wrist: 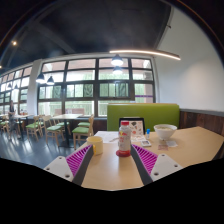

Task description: Pour water

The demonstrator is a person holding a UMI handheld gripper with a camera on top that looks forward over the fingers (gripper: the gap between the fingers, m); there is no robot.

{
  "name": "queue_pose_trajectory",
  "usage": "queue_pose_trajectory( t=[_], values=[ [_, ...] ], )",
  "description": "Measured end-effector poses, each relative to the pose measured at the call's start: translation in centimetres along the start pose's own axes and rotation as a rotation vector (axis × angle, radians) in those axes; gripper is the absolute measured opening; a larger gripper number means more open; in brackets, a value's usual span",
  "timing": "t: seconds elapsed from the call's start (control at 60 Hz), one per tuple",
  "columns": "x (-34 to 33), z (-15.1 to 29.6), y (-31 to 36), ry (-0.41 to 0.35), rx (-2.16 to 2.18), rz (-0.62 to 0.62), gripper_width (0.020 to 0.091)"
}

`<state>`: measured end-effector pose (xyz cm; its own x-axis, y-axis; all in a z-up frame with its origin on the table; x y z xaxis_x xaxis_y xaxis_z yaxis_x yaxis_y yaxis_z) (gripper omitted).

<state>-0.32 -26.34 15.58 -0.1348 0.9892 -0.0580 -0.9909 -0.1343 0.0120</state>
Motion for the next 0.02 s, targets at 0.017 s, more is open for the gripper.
queue_pose_trajectory(
  t=[0.017],
  values=[
    [-0.48, -0.11, 0.06, 0.0, -0.002, 0.001, 0.0827]
  ],
)
Point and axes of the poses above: the point between the fingertips, and its own axes, seen from behind it with the camera up: y to the left, z up, x forward, the way the camera looks, the point moved 9 cm from there along -x, backward, against the way the camera looks, and after that the axes turned 2 degrees about -z, right-handed, at the moved point
